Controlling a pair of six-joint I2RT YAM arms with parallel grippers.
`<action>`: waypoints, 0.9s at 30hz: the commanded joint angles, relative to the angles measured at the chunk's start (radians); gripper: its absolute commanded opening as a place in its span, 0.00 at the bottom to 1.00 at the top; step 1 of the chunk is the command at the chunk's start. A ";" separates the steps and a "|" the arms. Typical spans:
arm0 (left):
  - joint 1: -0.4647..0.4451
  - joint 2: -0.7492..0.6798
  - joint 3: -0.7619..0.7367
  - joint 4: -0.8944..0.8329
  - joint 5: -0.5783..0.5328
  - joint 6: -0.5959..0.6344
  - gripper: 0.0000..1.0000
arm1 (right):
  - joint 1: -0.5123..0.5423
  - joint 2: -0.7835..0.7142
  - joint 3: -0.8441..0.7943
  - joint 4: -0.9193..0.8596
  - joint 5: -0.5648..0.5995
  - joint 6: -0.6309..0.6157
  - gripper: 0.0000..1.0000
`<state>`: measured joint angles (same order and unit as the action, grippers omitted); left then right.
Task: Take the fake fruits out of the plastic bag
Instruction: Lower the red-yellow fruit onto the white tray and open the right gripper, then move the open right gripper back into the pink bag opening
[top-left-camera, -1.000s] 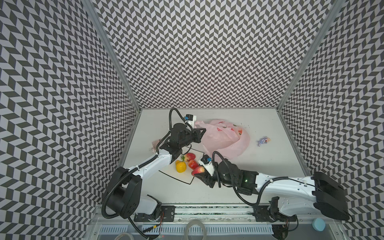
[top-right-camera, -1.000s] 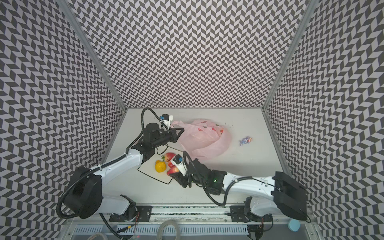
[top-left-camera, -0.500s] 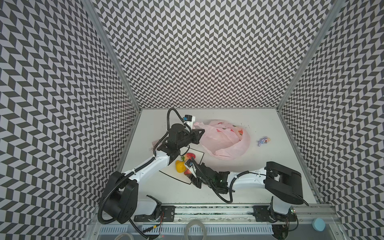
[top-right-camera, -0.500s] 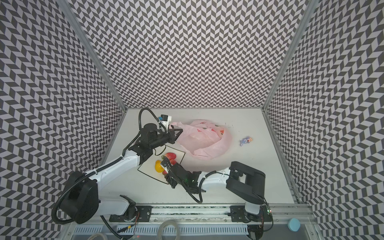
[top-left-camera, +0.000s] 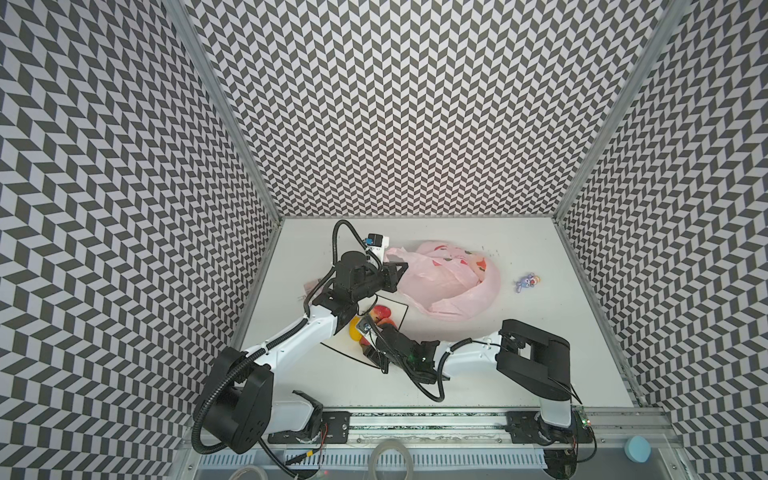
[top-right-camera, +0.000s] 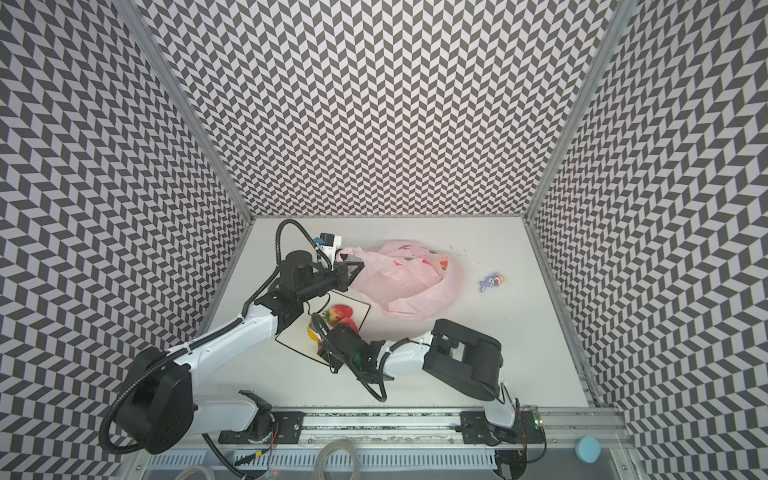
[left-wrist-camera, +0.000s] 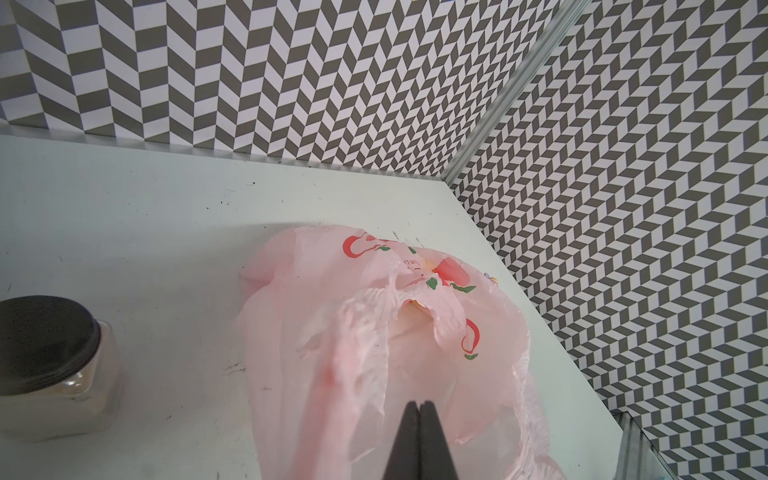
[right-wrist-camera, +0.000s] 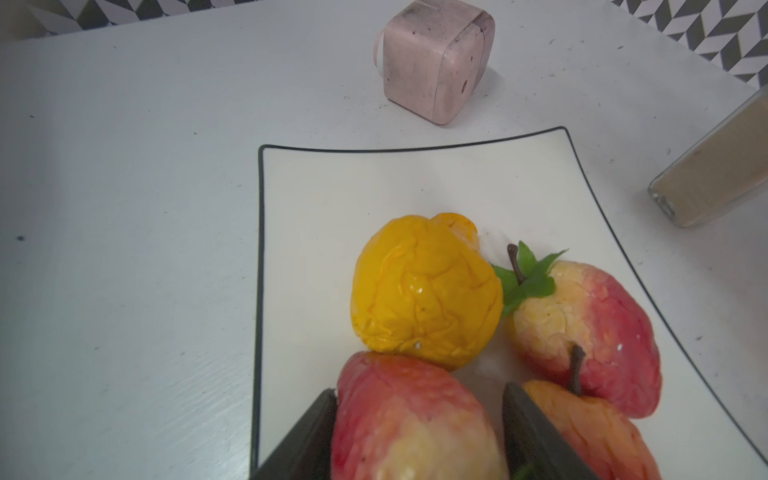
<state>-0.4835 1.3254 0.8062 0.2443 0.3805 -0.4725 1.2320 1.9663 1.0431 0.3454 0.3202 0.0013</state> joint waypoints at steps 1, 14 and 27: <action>0.006 -0.012 -0.008 0.004 0.014 -0.007 0.00 | -0.004 0.007 0.016 0.087 0.058 -0.054 0.72; 0.006 -0.014 -0.004 0.008 0.011 -0.005 0.00 | 0.004 -0.379 -0.225 0.157 -0.090 -0.069 0.80; -0.005 -0.041 -0.014 0.020 0.032 -0.034 0.00 | -0.253 -0.806 -0.278 -0.179 0.051 0.361 0.56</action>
<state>-0.4839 1.3148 0.8047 0.2451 0.3935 -0.4919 1.0206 1.1534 0.7635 0.2768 0.3492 0.2031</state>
